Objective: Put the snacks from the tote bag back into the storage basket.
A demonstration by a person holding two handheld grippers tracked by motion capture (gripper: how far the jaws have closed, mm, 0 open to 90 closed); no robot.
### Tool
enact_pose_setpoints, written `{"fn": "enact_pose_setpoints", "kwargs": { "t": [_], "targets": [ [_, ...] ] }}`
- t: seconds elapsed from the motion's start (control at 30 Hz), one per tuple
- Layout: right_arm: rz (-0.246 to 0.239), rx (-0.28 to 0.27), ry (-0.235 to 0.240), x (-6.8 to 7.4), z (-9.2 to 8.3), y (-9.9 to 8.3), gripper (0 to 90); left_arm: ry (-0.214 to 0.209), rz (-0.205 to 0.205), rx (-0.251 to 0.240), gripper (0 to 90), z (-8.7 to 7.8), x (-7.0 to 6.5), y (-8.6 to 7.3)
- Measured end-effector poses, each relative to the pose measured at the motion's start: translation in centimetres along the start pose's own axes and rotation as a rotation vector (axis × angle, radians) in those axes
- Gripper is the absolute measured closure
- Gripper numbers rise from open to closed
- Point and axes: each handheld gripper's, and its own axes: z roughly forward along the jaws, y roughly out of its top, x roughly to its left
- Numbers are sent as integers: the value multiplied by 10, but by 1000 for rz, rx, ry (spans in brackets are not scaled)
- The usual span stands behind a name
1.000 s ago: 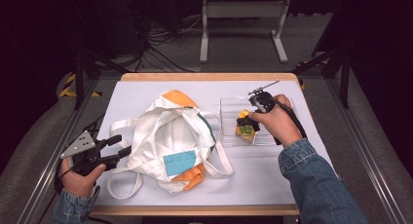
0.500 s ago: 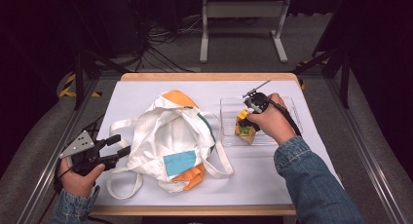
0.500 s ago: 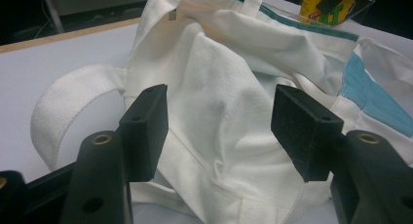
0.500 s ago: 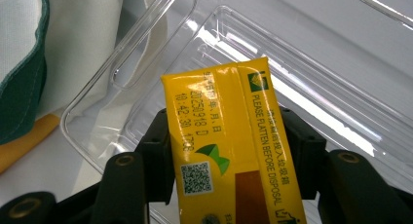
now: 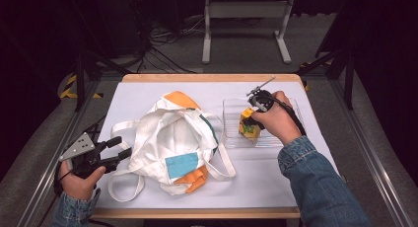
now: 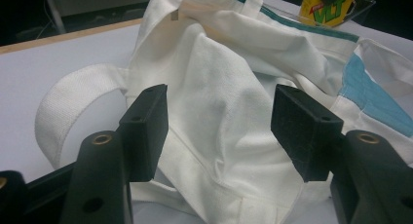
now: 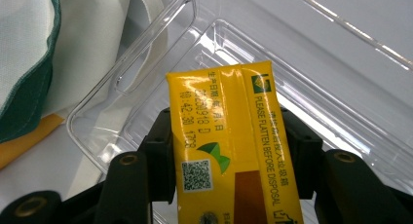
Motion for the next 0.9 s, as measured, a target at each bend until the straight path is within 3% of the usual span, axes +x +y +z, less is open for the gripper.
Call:
{"fn": "enact_pose_setpoints", "kwargs": {
  "t": [0.17, 0.5, 0.8, 0.83, 0.87, 0.9],
  "targets": [
    [-25, -5, 0, -2, -8, 5, 500, 8, -7, 0, 397, -4, -1, -2],
    [-192, -4, 85, -1, -25, 23, 500, 42, -27, -5, 396, -18, -4, -9],
    [-417, -11, 163, 4, -28, 38, 500, 67, -39, -3, 396, -31, -8, -15],
    [-417, -11, 163, 4, -28, 38, 500, 67, -39, -3, 396, -31, -8, -15],
    [-466, -7, 182, 6, -28, 41, 500, 73, -39, -3, 396, -33, -8, -16],
    [-466, -7, 182, 6, -28, 41, 500, 73, -39, -3, 396, -33, -8, -16]
  ]
}}
